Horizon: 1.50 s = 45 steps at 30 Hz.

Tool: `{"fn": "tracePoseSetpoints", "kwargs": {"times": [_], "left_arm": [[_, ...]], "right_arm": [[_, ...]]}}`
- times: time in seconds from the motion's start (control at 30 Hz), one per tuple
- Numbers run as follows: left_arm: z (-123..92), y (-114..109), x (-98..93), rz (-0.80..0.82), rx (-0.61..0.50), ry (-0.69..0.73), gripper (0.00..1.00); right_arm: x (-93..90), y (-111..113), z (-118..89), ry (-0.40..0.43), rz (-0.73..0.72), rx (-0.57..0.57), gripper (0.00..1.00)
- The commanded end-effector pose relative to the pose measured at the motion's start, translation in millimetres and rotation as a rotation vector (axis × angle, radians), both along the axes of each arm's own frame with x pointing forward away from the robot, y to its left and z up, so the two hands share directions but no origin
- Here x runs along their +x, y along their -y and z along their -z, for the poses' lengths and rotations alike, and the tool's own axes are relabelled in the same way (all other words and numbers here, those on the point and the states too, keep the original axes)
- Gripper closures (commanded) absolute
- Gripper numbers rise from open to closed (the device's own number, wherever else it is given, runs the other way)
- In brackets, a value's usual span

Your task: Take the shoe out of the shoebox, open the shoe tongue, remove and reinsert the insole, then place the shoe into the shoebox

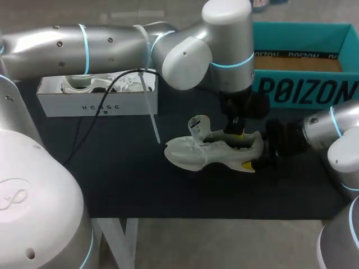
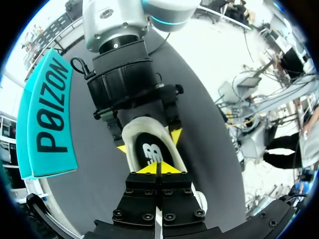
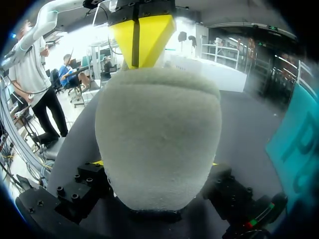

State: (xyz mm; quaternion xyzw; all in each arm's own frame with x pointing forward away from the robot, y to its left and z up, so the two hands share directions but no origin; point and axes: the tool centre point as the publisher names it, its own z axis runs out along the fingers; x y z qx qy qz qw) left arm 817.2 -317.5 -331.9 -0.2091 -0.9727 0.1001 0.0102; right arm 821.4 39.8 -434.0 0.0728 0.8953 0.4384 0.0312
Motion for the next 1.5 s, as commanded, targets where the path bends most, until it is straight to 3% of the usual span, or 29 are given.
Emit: {"fn": "tracePoseSetpoints", "kwargs": {"times": [0.03, 0.4, 0.73, 1.5], "left_arm": [[-0.1, 0.5, 0.0, 0.001, 0.002, 0.000, 1.00], [22.1, 3.2, 12.8, -0.074, 0.018, 0.062, 1.00], [50.0, 0.2, 24.0, -0.071, 0.050, 0.009, 1.00], [77.3, -44.4, -28.4, -0.139, 0.075, -0.088, 1.00]], "right_arm": [[-1.5, 1.6, 3.0, -0.001, 0.001, -0.004, 1.00], [-1.5, 1.6, 3.0, -0.001, 0.001, -0.004, 1.00], [-1.5, 1.6, 3.0, -0.001, 0.001, -0.004, 1.00], [-1.5, 1.6, 3.0, -0.001, 0.001, -0.004, 1.00]]}}
